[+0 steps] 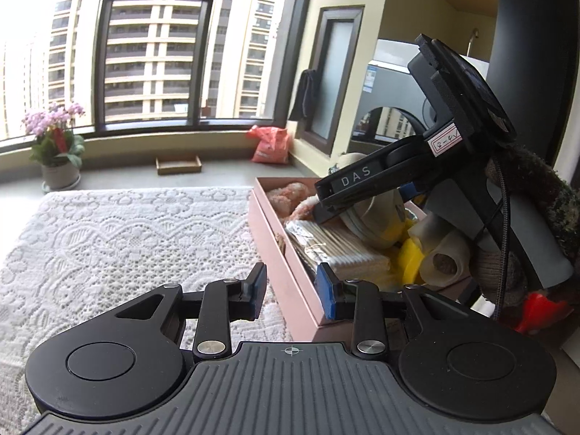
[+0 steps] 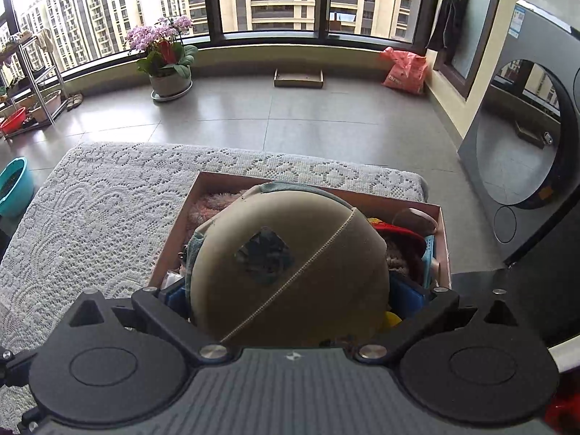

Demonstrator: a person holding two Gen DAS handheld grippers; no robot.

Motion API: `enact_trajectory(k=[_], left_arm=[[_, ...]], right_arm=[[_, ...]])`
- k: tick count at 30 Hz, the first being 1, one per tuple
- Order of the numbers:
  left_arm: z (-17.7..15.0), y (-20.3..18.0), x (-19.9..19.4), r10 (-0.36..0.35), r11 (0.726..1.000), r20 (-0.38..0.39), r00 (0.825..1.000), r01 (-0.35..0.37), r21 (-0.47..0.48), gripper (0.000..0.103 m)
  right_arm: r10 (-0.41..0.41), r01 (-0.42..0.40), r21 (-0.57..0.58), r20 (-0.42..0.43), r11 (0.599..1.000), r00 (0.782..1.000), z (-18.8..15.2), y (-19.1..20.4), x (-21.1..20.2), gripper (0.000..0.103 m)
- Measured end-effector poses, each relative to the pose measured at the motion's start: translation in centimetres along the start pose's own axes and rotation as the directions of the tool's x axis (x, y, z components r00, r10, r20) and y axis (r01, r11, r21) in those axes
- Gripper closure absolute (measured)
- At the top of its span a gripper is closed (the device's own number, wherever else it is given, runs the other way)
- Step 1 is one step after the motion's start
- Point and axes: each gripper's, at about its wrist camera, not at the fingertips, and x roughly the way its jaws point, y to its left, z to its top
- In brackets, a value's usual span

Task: Organize soft objects
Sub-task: 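Lower the beige case into the pink box and open the right tool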

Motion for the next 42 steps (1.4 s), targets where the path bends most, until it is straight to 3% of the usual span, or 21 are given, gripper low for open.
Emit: enact_trajectory(k=[7, 13, 17, 19, 21, 22, 24, 26, 28, 29, 32, 35, 39, 42], left_arm=[[-0.2, 0.3, 0.1, 0.01, 1.0, 0.0, 1.0, -0.01, -0.004, 0.069], [-0.1, -0.2, 0.0, 0.009, 1.0, 0.002, 1.0, -0.009, 0.009, 0.069], [0.4, -0.8, -0.2, -0.009, 1.0, 0.022, 1.0, 0.009, 0.012, 0.069], [1.1, -1.2, -0.5, -0.033, 0.999, 0.049, 0.998, 0.032, 0.013, 0.07], [2.3, -1.6, -0.5, -0.056, 0.998, 0.091, 0.994, 0.055, 0.013, 0.07], [2.9, -1.8, -0.4, -0.065, 0.998, 0.105, 0.992, 0.064, 0.012, 0.07], [4.4, -2.5, 1.0, -0.097, 0.995, 0.106, 0.99, 0.097, 0.014, 0.072], [5.2, -3.4, 3.3, -0.116, 0.992, 0.034, 0.993, 0.114, 0.054, 0.075], [5.1, -4.0, 5.2, -0.037, 0.993, -0.013, 0.999, 0.038, 0.112, 0.075], [4.8, -4.0, 5.5, -0.018, 0.99, 0.013, 1.0, 0.016, 0.139, 0.075], [4.9, -3.3, 5.8, -0.016, 0.994, 0.015, 1.0, 0.014, 0.107, 0.075], [4.9, -3.2, 5.9, -0.043, 0.995, 0.022, 0.999, 0.04, 0.094, 0.075], [4.9, -3.5, 6.4, -0.042, 0.996, 0.042, 0.998, 0.039, 0.085, 0.075], [5.2, -3.1, 7.1, -0.048, 0.997, 0.048, 0.998, 0.046, 0.054, 0.075]], right_arm=[[0.095, -0.096, -0.033, -0.017, 0.995, 0.995, -0.6, -0.1, -3.4, 0.0], [0.072, -0.064, -0.104, 0.075, 0.993, 0.995, 0.1, 0.0, -7.0, 0.0], [0.067, -0.059, -0.077, 0.103, 0.995, 0.992, 0.5, -1.2, -7.9, 0.0], [0.056, -0.049, -0.059, 0.123, 0.997, 0.991, 0.3, -1.9, -7.8, 0.012], [0.041, -0.035, -0.05, 0.107, 0.998, 0.993, 0.2, -2.6, -7.1, 0.045], [0.05, -0.047, -0.038, 0.086, 0.998, 0.995, 0.2, -3.0, -6.4, 0.052], [0.089, -0.091, 0.02, 0.068, 0.996, 0.994, 0.2, -4.0, -5.1, 0.056], [0.173, -0.179, 0.096, 0.069, 0.979, 0.983, 0.3, -4.8, -3.9, 0.056], [0.232, -0.239, 0.149, 0.062, 0.96, 0.971, 0.3, -5.1, -2.9, 0.056], [0.242, -0.252, 0.164, 0.077, 0.954, 0.967, 0.1, -5.0, -2.3, 0.056], [0.252, -0.264, 0.142, 0.097, 0.954, 0.963, -0.1, -4.8, -2.0, 0.055], [0.217, -0.232, 0.113, 0.129, 0.966, 0.968, -0.7, -5.0, -2.6, 0.055], [0.068, -0.083, 0.081, 0.168, 0.993, 0.983, -1.7, -5.5, -3.7, 0.055], [0.038, -0.061, 0.125, 0.179, 0.99, 0.983, -2.9, -6.7, -5.0, 0.055]])
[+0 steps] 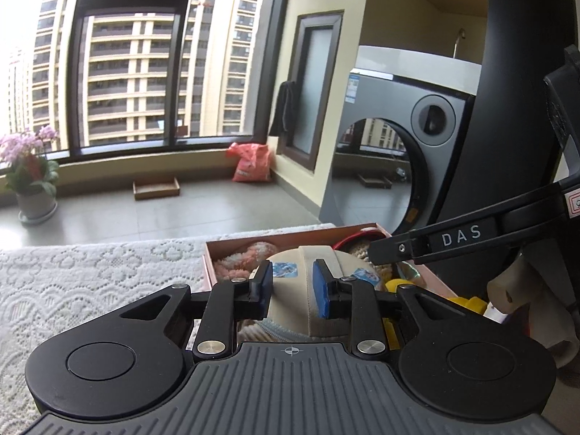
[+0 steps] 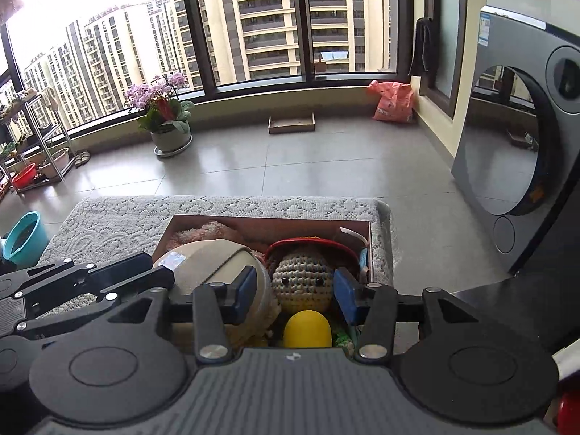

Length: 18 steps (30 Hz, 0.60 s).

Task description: Organize soft objects

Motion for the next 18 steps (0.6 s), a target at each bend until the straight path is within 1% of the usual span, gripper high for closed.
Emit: enact_trajectory(k=[2, 4, 5, 6, 7, 8, 9, 11, 12, 13, 15, 17, 18], left_arm=[[0.1, 0.2, 0.2, -0.009, 1.0, 0.009, 1.0, 0.009, -0.014, 0.075], [0.0, 0.8, -0.7, -0.019, 0.999, 0.014, 1.0, 0.019, -0.047, 0.075], [-0.1, 1.1, -1.4, -0.012, 0.998, 0.019, 1.0, 0.013, -0.067, 0.075], [-0.2, 1.3, -2.8, 0.004, 0.996, 0.039, 0.999, -0.001, -0.089, 0.075], [-0.5, 1.4, -4.4, 0.018, 0.995, 0.059, 0.998, -0.013, -0.097, 0.075], [-0.9, 1.5, -6.1, 0.03, 0.995, 0.07, 0.997, -0.024, -0.096, 0.075], [-1.5, 1.5, -7.7, 0.035, 0.996, 0.066, 0.997, -0.029, -0.087, 0.075], [-3.4, 1.3, -10.6, 0.038, 0.998, 0.031, 0.999, -0.036, -0.054, 0.075], [-4.8, 1.0, -12.0, 0.051, 0.998, 0.001, 0.999, -0.051, -0.026, 0.075], [-5.9, 0.7, -12.8, 0.066, 0.998, -0.022, 0.998, -0.066, -0.004, 0.075], [-8.9, 0.0, -14.2, 0.12, 0.992, -0.087, 0.989, -0.117, 0.042, 0.075], [-11.7, -0.4, -14.7, 0.166, 0.986, -0.141, 0.976, -0.16, 0.05, 0.075], [-12.9, -0.4, -14.6, 0.171, 0.985, -0.17, 0.97, -0.167, 0.039, 0.075]], right_arm=[[-0.023, 0.022, 0.023, 0.02, 0.999, 1.0, -1.1, -0.7, -1.8, 0.055], [-0.061, 0.061, 0.019, 0.043, 0.998, 0.997, -2.6, -0.5, -3.7, 0.05], [-0.09, 0.089, 0.012, 0.071, 0.996, 0.993, -4.0, -0.2, -5.2, 0.039], [-0.104, 0.104, 0.008, 0.093, 0.995, 0.99, -5.0, 0.0, -6.2, 0.026], [-0.122, 0.122, 0.004, 0.131, 0.992, 0.984, -6.7, 0.5, -7.8, 0.021], [-0.132, 0.134, 0.003, 0.158, 0.991, 0.978, -8.2, 1.0, -8.9, 0.016], [-0.14, 0.141, 0.003, 0.175, 0.99, 0.975, -9.4, 1.4, -9.7, 0.016], [-0.139, 0.143, -0.004, 0.201, 0.99, 0.97, -12.8, 2.7, -11.2, 0.014], [-0.13, 0.133, -0.003, 0.201, 0.991, 0.971, -14.0, 3.0, -11.3, 0.009], [-0.116, 0.117, 0.006, 0.19, 0.993, 0.975, -15.3, 3.5, -11.3, 0.007], [-0.081, 0.076, 0.043, 0.131, 0.996, 0.988, -18.2, 4.1, -10.3, 0.006], [-0.059, 0.055, 0.065, 0.062, 0.996, 0.996, -20.1, 4.6, -8.6, 0.006], [-0.057, 0.055, 0.067, 0.031, 0.996, 0.998, -20.6, 4.8, -7.7, 0.006]])
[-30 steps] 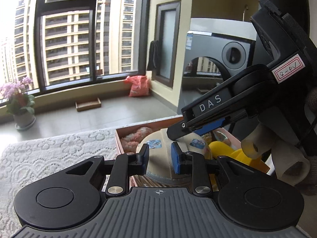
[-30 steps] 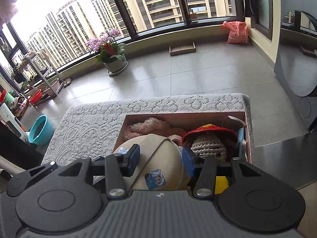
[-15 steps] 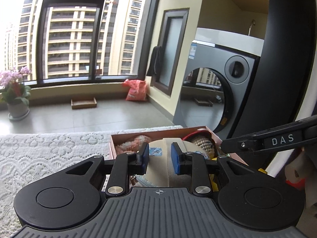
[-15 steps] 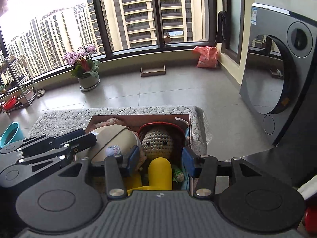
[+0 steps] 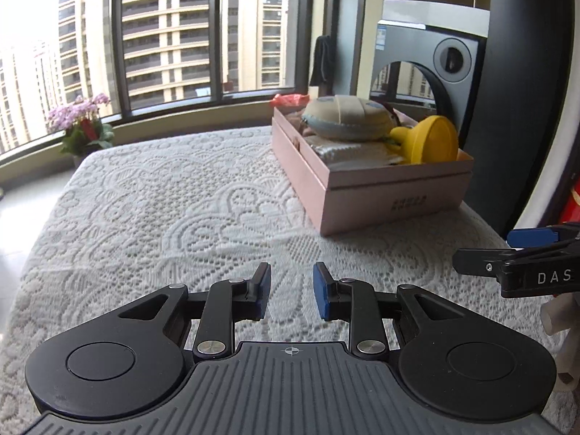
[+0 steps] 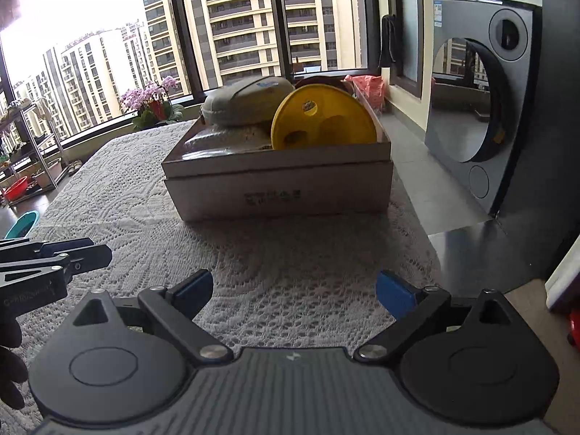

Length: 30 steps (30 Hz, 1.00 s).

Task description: Organize soft objects

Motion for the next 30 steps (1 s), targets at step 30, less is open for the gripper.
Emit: enact_trajectory(k=[30], left_arm=[[-2.6, -5.0, 1.6, 0.089, 0.996, 0.043, 0.995, -0.088, -0.024, 0.071]], right_arm=[[-0.13, 0.133, -0.041, 0.073, 0.99, 0.989, -2.5, 0.5, 0.4, 0.0]])
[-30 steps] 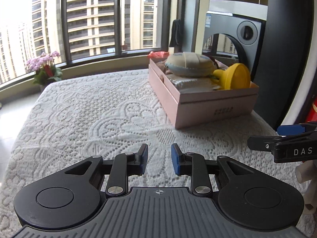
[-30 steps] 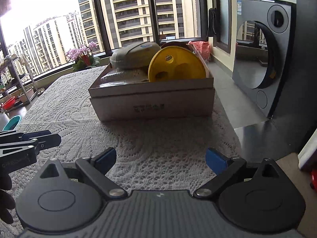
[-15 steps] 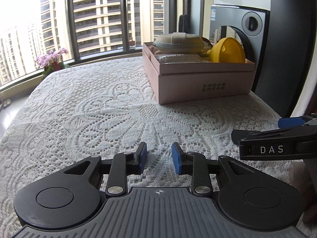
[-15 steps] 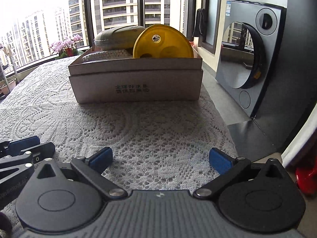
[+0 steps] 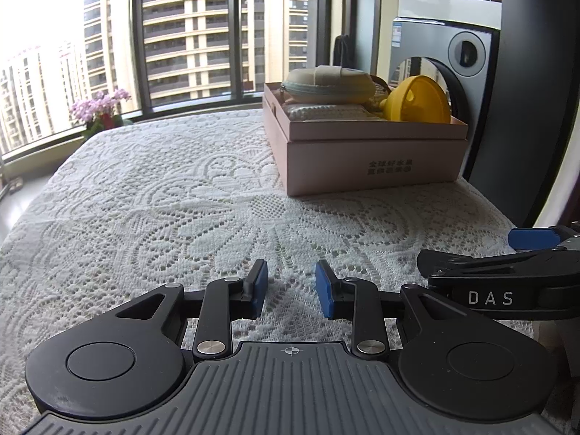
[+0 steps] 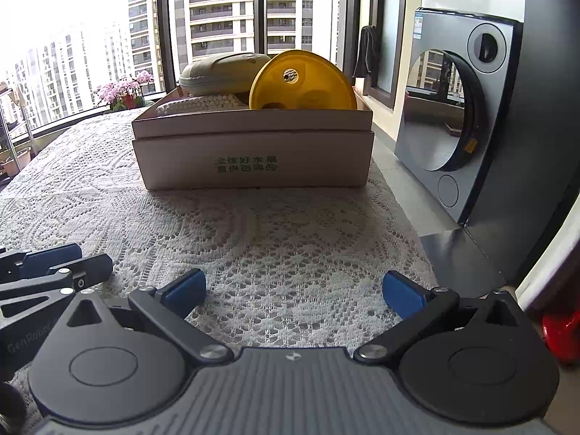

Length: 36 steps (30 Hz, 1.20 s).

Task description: Organize soft objects

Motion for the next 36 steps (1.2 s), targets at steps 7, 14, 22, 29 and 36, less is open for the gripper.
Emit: enact_trajectory(k=[7, 14, 22, 29, 36], left_arm=[[0.0, 0.01, -0.02, -0.001, 1.0, 0.0, 1.0, 0.001, 0.0, 0.071], [0.01, -0.04, -0.04, -0.002, 1.0, 0.0, 1.0, 0.002, -0.002, 0.071], [0.02, -0.02, -0.03, -0.003, 1.0, 0.0, 1.0, 0.003, -0.004, 0.071], [0.03, -0.08, -0.06, -0.009, 1.0, 0.0, 1.0, 0.009, -0.014, 0.071], [0.09, -0.12, -0.09, -0.002, 1.0, -0.001, 1.0, 0.002, -0.004, 0.071]], right_arm=[[-0.004, 0.003, 0.009, 0.002, 1.0, 1.0, -0.11, -0.03, -0.03, 0.0], [-0.005, 0.005, 0.009, 0.002, 1.0, 1.0, -0.1, 0.06, -0.03, 0.0], [-0.006, 0.006, 0.009, 0.002, 1.0, 1.0, -0.11, 0.08, -0.03, 0.0], [-0.006, 0.006, 0.009, 0.002, 1.0, 1.0, -0.12, 0.08, -0.05, 0.0], [-0.006, 0.006, 0.009, 0.002, 1.0, 1.0, -0.12, 0.08, -0.07, 0.0]])
